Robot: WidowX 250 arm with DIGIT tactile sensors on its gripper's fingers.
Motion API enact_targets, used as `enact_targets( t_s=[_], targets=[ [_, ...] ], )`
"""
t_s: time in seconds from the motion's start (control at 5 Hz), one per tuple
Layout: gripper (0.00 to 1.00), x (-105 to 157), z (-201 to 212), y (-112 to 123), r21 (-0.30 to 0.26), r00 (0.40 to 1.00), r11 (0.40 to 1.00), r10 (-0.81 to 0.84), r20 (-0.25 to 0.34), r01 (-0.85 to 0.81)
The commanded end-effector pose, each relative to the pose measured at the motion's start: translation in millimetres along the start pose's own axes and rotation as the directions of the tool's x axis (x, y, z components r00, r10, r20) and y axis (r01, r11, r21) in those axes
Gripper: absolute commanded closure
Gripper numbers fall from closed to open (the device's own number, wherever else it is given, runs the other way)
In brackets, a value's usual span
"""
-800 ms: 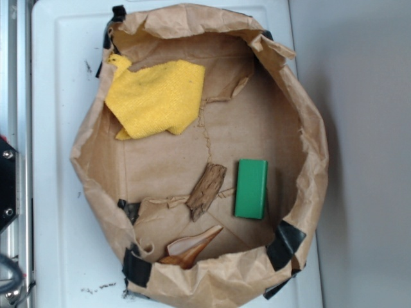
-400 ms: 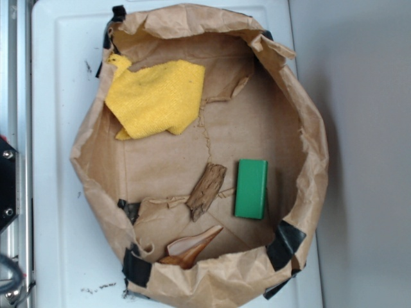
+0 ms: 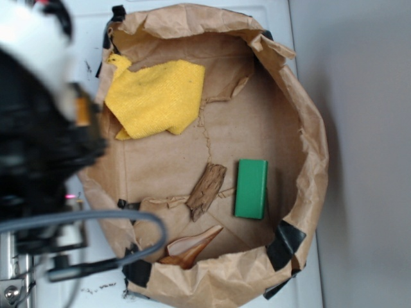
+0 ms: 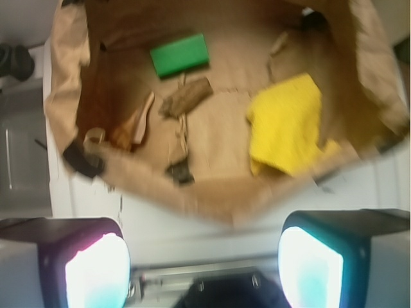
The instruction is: Grab the yellow cloth.
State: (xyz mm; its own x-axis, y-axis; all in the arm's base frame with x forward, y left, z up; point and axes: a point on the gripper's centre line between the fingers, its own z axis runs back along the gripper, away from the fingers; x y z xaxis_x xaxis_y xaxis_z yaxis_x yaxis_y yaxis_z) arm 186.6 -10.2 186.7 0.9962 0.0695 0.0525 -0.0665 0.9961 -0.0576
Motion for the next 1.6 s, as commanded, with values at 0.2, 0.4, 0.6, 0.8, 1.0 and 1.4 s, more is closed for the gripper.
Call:
enact_targets(
  t_s=[0.2, 0.4, 0.6, 0.8, 1.0, 1.4],
  targets=[
    [0.0, 32, -38, 42, 0.043, 0.958, 0.959, -0.275, -0.077, 0.279],
    [0.0, 32, -38, 42, 0.043, 0.958, 0.959, -0.275, -0.077, 0.279],
    [0.0, 32, -38, 42, 0.043, 0.958, 0.959, -0.275, -0.077, 0.279],
    [0.0, 32, -38, 42, 0.043, 0.958, 0.959, -0.275, -0.077, 0.279],
    [0.0, 58, -81, 49, 0.099, 0.975, 0.971, -0.212, -0.073, 0.219],
    [0.0, 48, -124, 46, 0.181, 0.959, 0.942, -0.276, -0.065, 0.283]
  ],
)
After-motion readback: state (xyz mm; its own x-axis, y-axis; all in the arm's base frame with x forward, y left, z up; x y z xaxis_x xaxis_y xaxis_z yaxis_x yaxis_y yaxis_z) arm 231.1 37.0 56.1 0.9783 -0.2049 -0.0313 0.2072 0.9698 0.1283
